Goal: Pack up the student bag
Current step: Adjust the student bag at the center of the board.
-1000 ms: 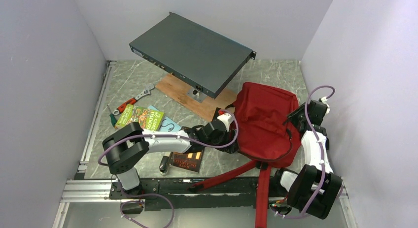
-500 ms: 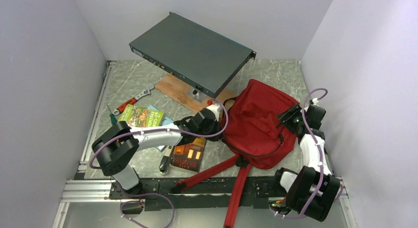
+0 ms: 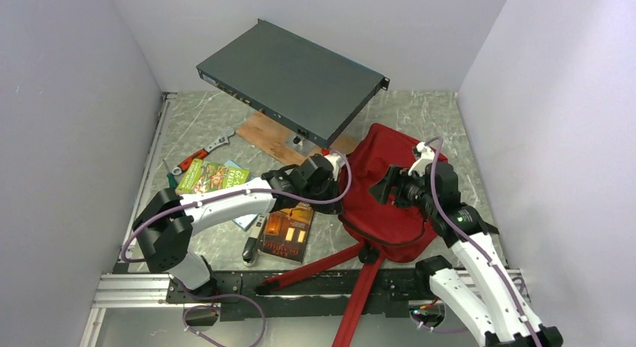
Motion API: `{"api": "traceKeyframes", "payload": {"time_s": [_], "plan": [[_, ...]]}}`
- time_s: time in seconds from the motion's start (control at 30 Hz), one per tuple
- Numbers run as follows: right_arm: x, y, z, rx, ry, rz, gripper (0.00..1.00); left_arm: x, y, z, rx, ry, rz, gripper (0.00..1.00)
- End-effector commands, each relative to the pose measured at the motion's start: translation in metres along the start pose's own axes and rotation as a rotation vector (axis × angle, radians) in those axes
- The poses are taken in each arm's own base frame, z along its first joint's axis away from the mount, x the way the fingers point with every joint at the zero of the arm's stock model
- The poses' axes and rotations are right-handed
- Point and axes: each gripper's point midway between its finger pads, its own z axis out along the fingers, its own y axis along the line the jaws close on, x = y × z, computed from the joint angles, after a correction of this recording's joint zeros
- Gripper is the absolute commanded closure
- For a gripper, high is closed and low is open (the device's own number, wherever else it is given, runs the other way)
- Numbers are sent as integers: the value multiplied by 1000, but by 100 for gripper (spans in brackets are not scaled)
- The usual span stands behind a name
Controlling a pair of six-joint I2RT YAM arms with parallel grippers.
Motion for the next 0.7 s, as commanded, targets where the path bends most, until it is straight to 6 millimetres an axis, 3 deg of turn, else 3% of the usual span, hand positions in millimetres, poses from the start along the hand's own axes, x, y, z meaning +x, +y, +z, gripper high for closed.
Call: {"api": "traceKeyframes", "payload": {"time_s": [0.0,0.2,0.3,0.4,0.5,0.67], "plan": [[-4,32,-26,-60,-25,-57,17,-116,-96,-85,253,-365,49,100],[-2,69,-52,-217,25,-125,14,-148,-138,-108,363,-406,76,100],[-8,63,-58,-175,-7,-147,12,-159,-156,-114,414,-427,89,100],[-10,60,-59,-154,-20,-144,11,-158,-165,-114,435,-420,98,100],[-7,61,-56,-162,-9,-114,10,-144,-161,-110,442,-421,79,100],[1,51,-51,-111,24,-67,10,-99,-122,-92,384,-370,10,100]]}}
